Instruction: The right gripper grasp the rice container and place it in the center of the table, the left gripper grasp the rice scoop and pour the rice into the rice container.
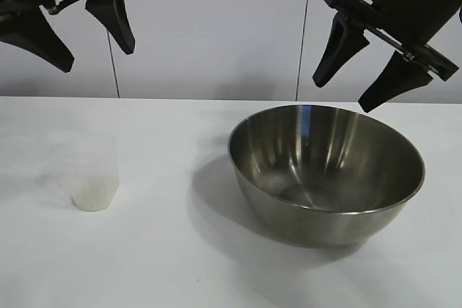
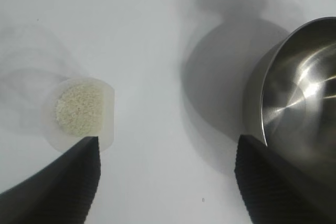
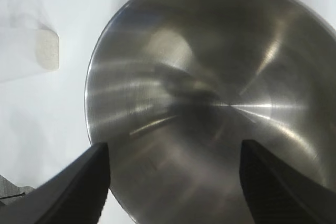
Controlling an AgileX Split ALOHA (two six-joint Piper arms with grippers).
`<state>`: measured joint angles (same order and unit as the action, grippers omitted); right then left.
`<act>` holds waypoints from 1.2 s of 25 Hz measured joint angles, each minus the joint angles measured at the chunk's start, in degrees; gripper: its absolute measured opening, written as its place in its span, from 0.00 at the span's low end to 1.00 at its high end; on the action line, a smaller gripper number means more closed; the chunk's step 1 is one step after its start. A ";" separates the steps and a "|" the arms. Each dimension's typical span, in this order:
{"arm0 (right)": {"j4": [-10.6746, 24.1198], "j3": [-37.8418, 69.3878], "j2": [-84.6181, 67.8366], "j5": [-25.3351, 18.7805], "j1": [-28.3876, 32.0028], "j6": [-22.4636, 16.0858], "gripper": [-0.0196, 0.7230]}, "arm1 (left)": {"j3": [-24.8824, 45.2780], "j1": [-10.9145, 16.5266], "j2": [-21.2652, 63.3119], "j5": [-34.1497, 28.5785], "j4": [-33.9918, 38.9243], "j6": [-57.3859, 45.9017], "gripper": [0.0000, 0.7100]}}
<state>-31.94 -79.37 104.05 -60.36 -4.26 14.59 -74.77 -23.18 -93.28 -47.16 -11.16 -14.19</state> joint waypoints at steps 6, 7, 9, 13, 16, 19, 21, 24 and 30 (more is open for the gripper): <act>0.00 0.00 0.00 -0.01 0.00 0.00 0.68 | 0.00 0.00 0.00 0.00 0.00 0.00 0.74; 0.00 0.00 0.00 -0.01 0.00 0.00 0.68 | 0.00 0.00 0.00 0.00 0.00 0.00 0.74; 0.07 -0.05 0.00 -0.01 0.00 0.00 0.66 | 0.00 0.00 0.00 0.00 0.00 0.00 0.74; 4.58 -2.26 -0.05 -2.16 0.00 1.49 0.63 | 0.00 0.00 0.00 0.00 0.00 0.00 0.74; 11.43 -4.80 -0.71 -6.41 0.09 1.77 0.63 | 0.00 0.00 0.00 0.00 0.00 0.00 0.74; 16.44 -5.71 -1.48 -8.92 1.06 0.20 0.63 | 0.00 0.00 0.00 0.00 0.00 0.00 0.74; 18.08 -5.64 -1.49 -9.08 2.00 -0.70 0.63 | 0.00 0.00 0.00 0.00 0.00 0.00 0.74; 19.46 -4.34 -0.83 -9.08 2.36 -1.08 0.63 | 0.00 0.00 0.00 0.00 0.00 0.00 0.74; 19.30 -0.14 2.13 -2.68 2.36 -1.12 0.63 | 0.00 0.00 0.00 0.00 0.00 0.00 0.74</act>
<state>-12.64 -79.51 106.18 -63.05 -1.90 13.47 -74.77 -23.18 -93.28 -47.16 -11.16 -14.19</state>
